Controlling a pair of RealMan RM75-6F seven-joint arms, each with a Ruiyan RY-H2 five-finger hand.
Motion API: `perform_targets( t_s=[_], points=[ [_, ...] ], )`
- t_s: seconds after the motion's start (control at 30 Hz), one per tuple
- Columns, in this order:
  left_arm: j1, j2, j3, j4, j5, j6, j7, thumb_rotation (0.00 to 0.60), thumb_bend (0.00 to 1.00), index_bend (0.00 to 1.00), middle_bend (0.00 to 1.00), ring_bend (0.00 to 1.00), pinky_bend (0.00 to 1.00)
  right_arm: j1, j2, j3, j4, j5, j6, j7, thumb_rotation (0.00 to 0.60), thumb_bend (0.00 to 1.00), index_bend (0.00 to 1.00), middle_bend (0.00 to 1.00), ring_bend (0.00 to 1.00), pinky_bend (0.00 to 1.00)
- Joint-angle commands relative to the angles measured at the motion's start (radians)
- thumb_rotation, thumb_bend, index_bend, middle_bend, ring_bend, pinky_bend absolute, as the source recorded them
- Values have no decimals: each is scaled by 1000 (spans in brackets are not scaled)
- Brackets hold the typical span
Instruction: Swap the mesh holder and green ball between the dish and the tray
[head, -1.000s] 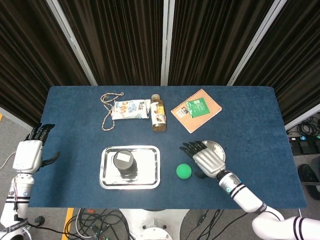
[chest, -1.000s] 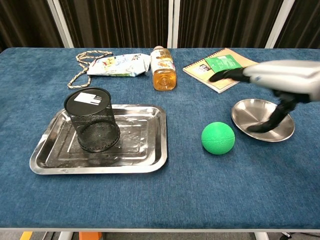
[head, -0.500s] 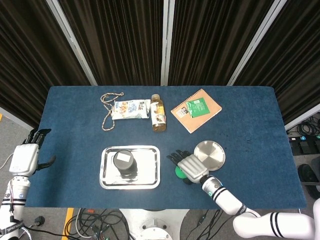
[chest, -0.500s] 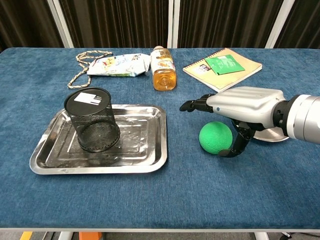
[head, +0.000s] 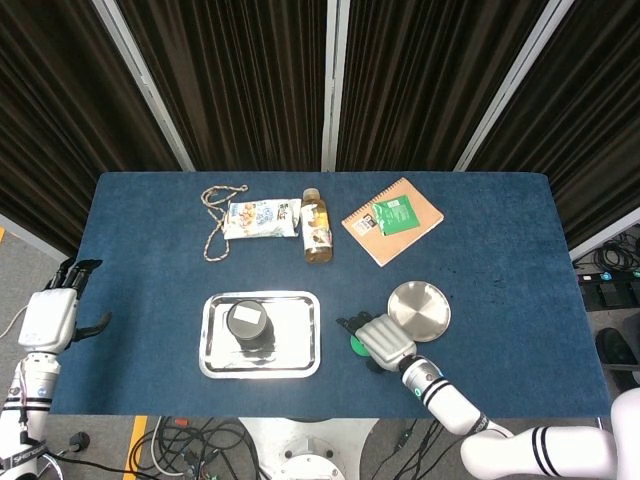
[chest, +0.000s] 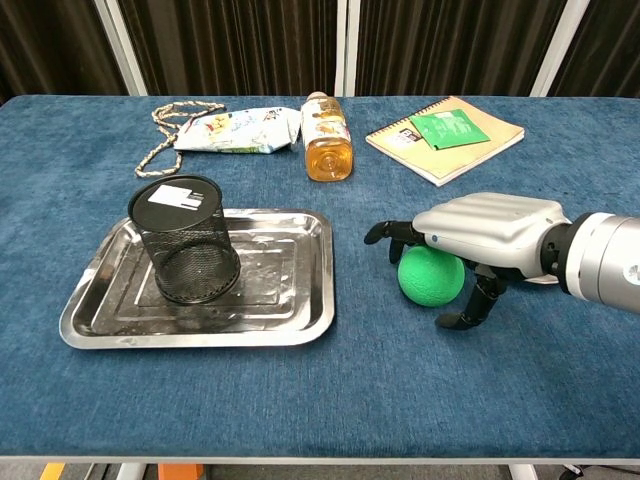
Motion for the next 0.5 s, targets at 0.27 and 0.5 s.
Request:
perform_targets(
  t_s=[0.27, 0.5],
  points=[
    [1, 0, -10, 1, 2, -11, 5, 600, 224, 145, 120, 45, 263, -2, -17, -13, 14, -5, 33, 1, 600, 272, 297, 337, 284, 544],
    [10, 2, -13, -1, 3, -11, 4, 600, 224, 145, 120, 45, 263, -10, -9, -7, 4, -32, 66, 16, 600, 347, 376, 386, 352, 597]
  ],
)
